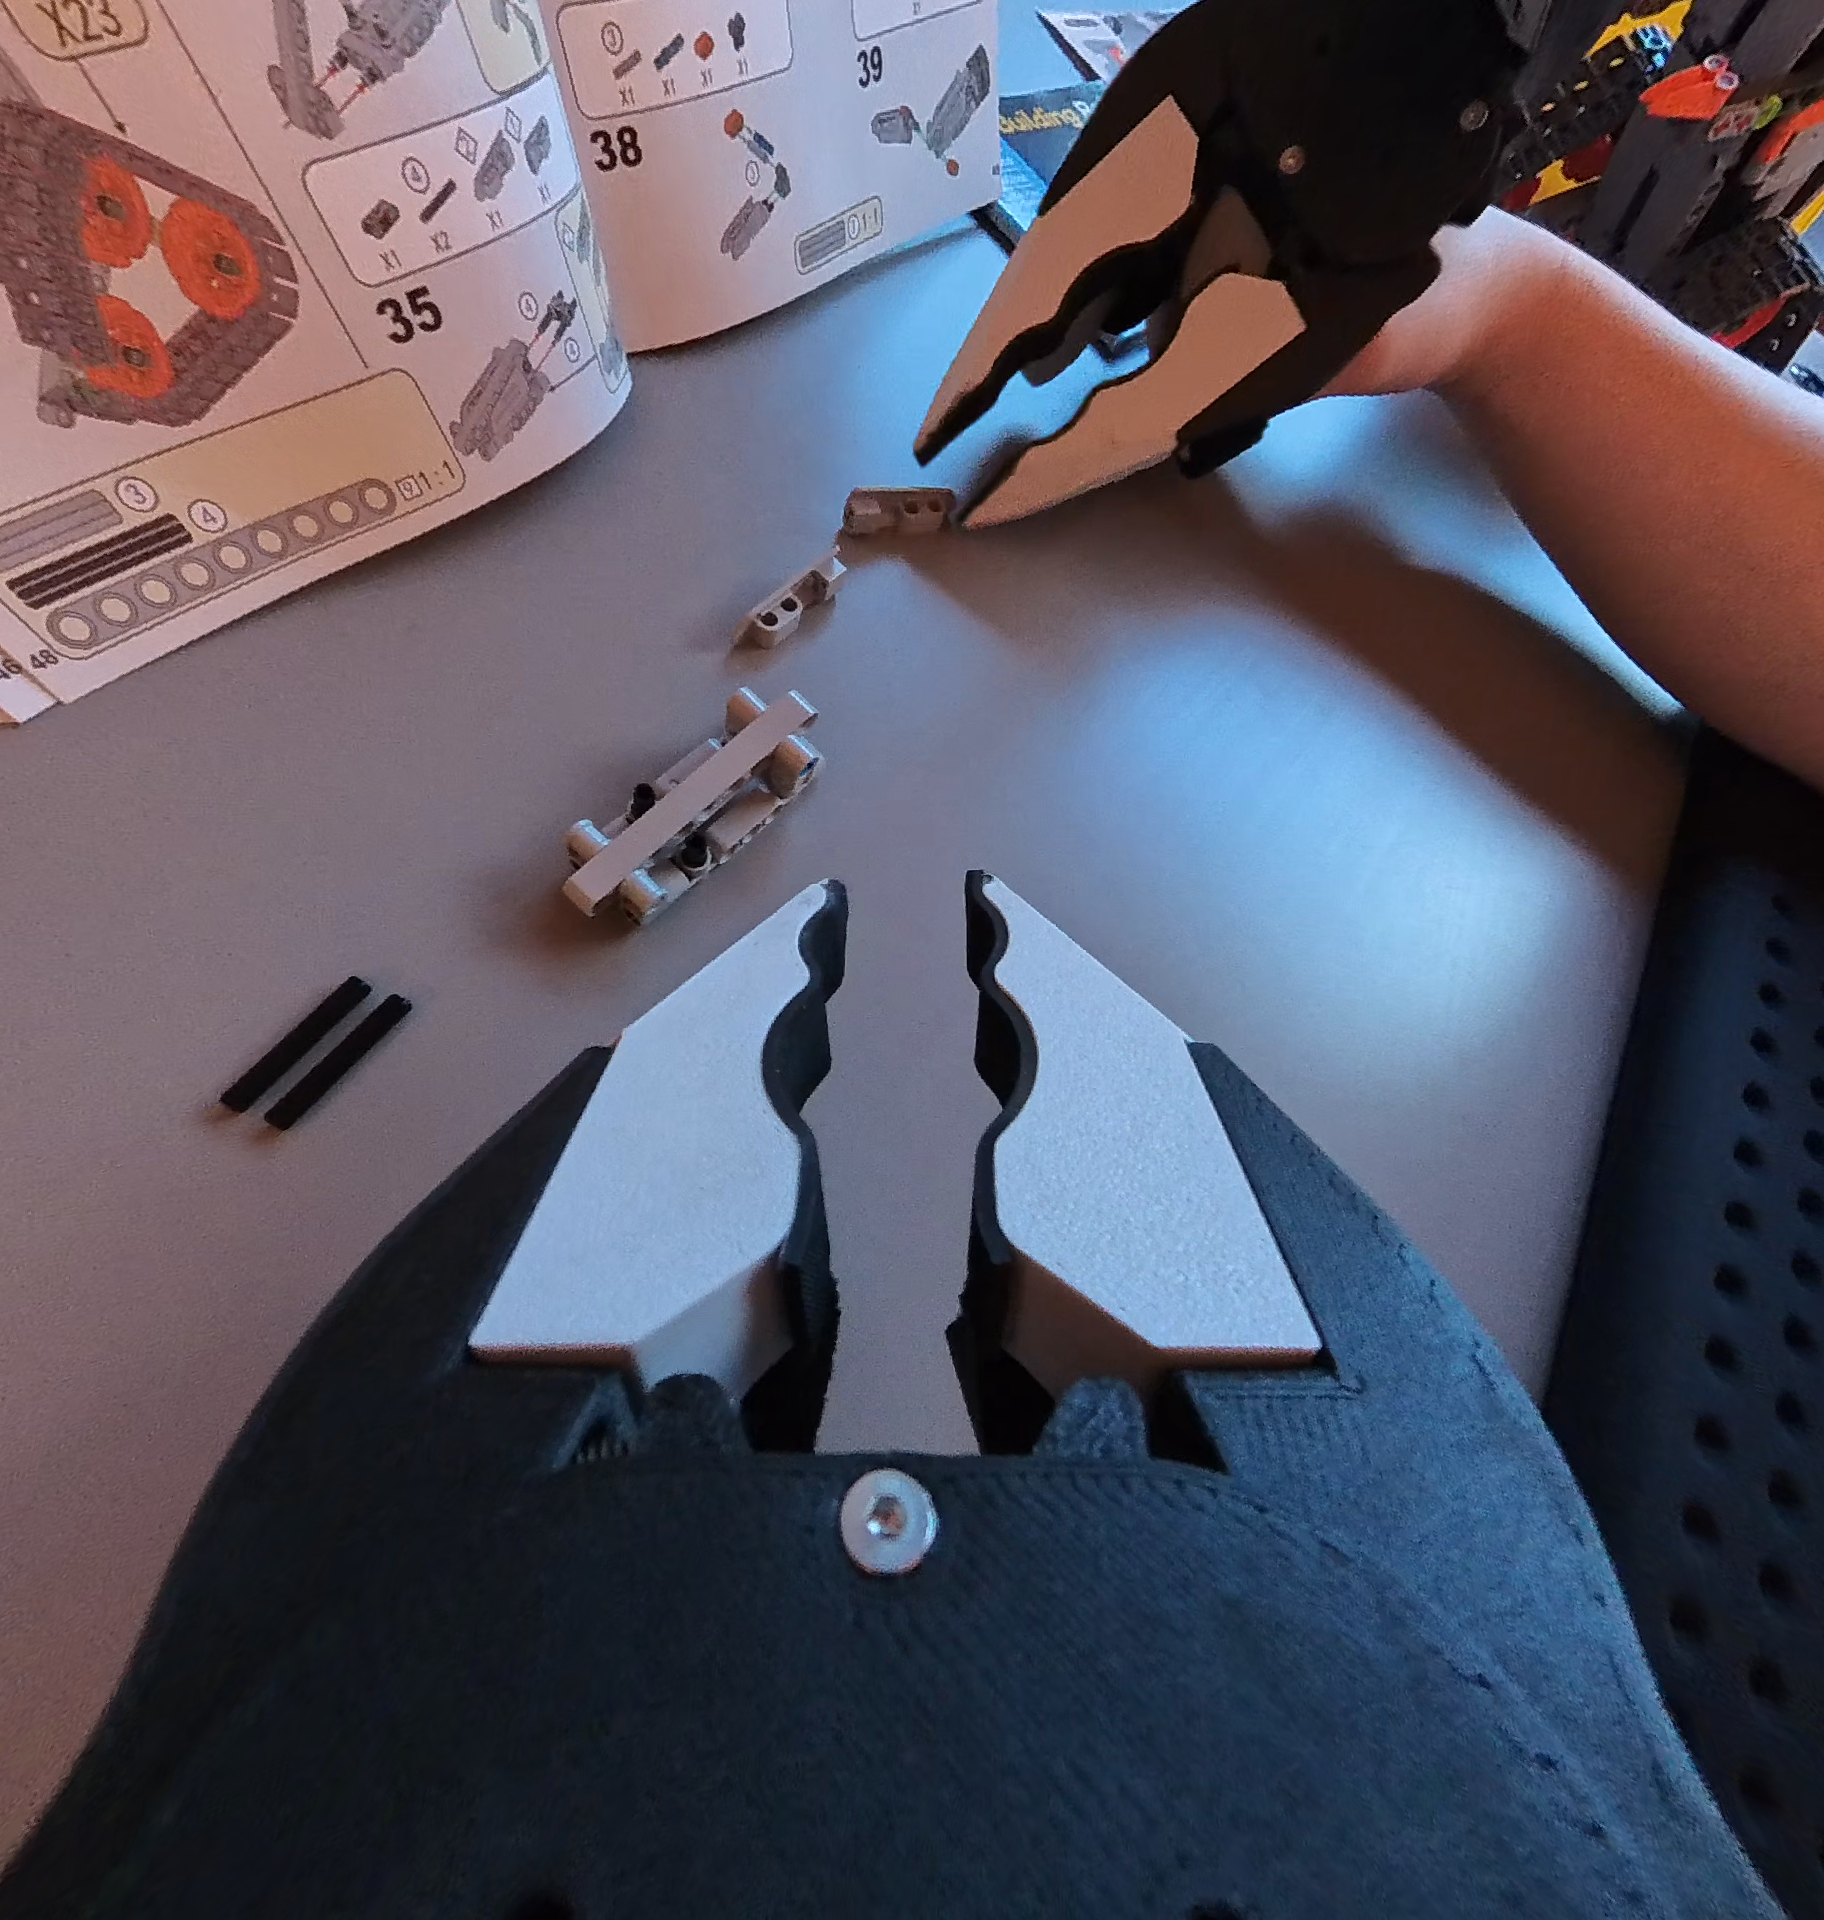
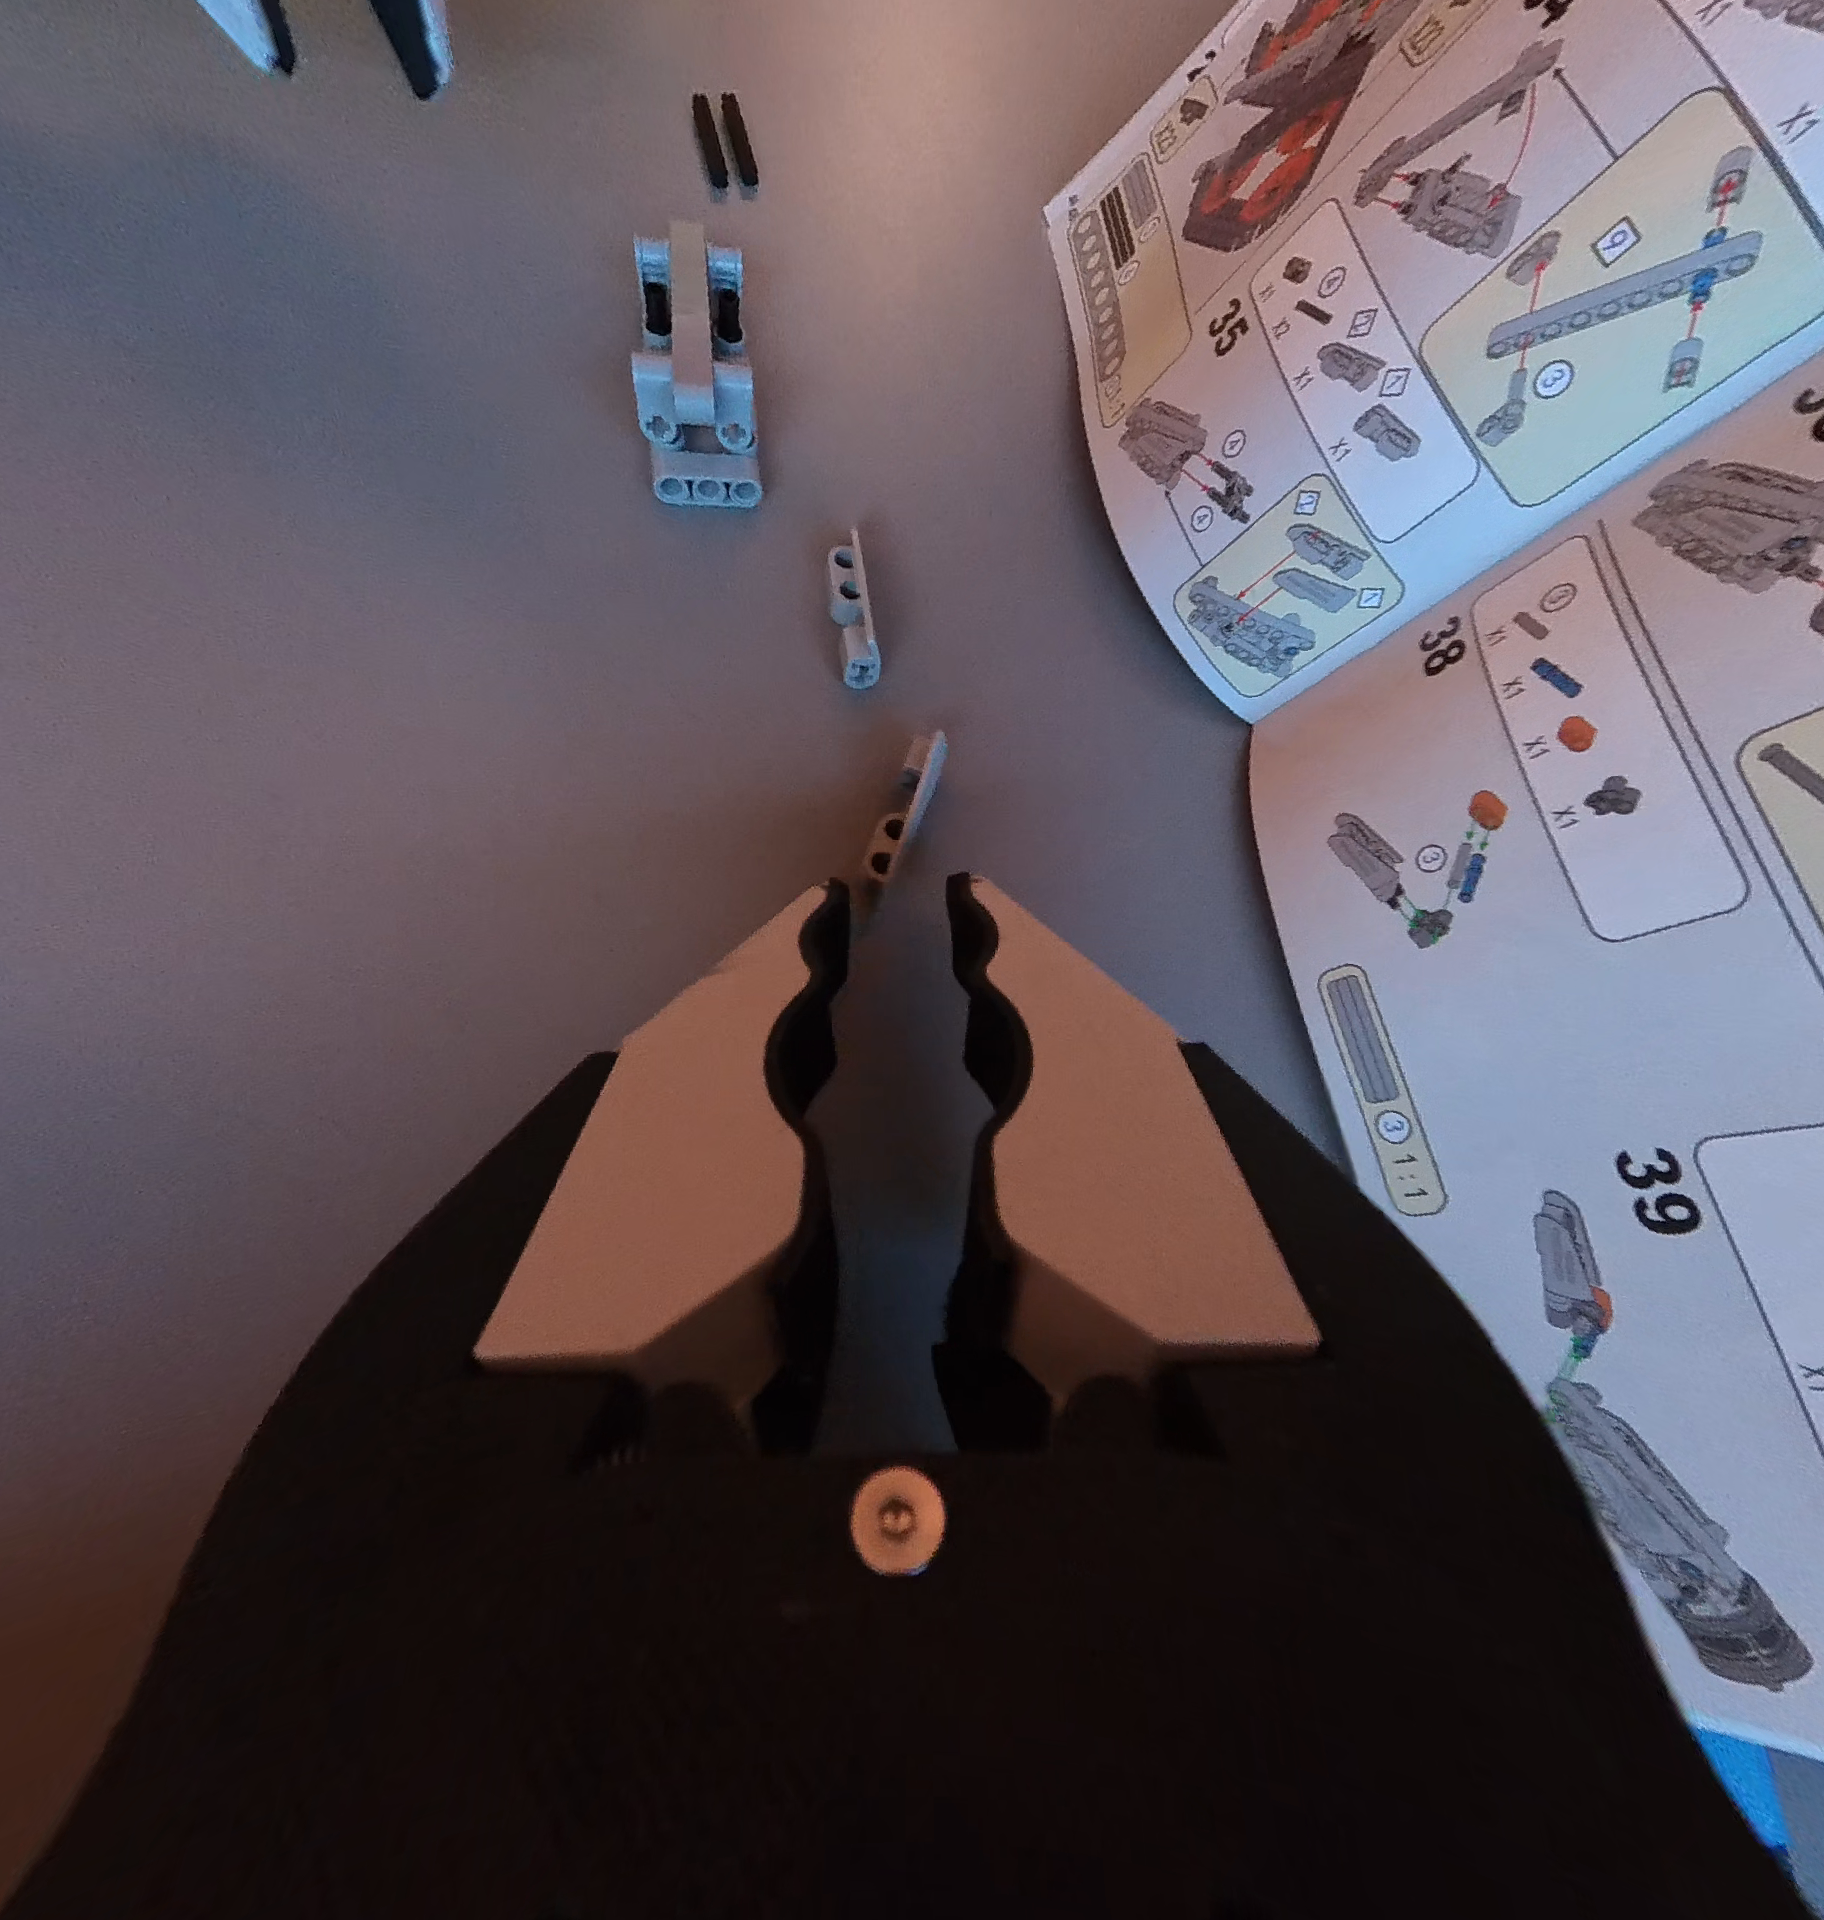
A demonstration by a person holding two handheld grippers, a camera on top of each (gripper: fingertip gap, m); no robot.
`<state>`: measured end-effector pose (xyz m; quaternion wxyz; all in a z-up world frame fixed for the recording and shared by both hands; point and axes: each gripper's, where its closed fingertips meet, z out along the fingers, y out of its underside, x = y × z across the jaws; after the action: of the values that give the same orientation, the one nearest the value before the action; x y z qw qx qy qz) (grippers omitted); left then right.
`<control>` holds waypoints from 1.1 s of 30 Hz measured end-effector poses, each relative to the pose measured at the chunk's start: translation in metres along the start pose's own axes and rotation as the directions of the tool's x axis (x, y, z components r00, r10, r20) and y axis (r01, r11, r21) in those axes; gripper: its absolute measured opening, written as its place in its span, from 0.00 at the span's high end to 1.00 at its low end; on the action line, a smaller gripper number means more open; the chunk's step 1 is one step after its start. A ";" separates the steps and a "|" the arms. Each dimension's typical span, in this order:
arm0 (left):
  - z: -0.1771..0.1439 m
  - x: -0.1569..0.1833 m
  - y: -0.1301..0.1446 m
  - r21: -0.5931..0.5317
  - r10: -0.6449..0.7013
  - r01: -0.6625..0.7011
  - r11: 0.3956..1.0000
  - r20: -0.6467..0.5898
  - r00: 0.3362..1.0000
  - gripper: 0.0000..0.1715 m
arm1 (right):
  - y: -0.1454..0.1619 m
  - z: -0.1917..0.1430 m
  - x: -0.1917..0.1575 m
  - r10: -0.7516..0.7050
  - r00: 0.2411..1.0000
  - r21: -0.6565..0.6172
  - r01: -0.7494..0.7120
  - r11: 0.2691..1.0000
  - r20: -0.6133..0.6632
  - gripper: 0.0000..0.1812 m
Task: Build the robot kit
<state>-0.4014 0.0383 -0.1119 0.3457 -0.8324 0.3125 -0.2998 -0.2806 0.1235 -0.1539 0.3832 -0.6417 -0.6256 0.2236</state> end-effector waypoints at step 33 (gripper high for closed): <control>-0.117 -0.056 -0.070 0.601 -0.108 -0.104 0.792 0.306 0.946 0.82 | -0.039 0.039 -0.013 0.150 0.974 -0.078 -0.165 0.983 -0.169 1.00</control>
<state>-0.4979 0.0731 -0.0066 0.6416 -0.7143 0.1371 -0.2434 -0.3362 0.1163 -0.1499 0.3840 -0.7224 -0.5490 0.1712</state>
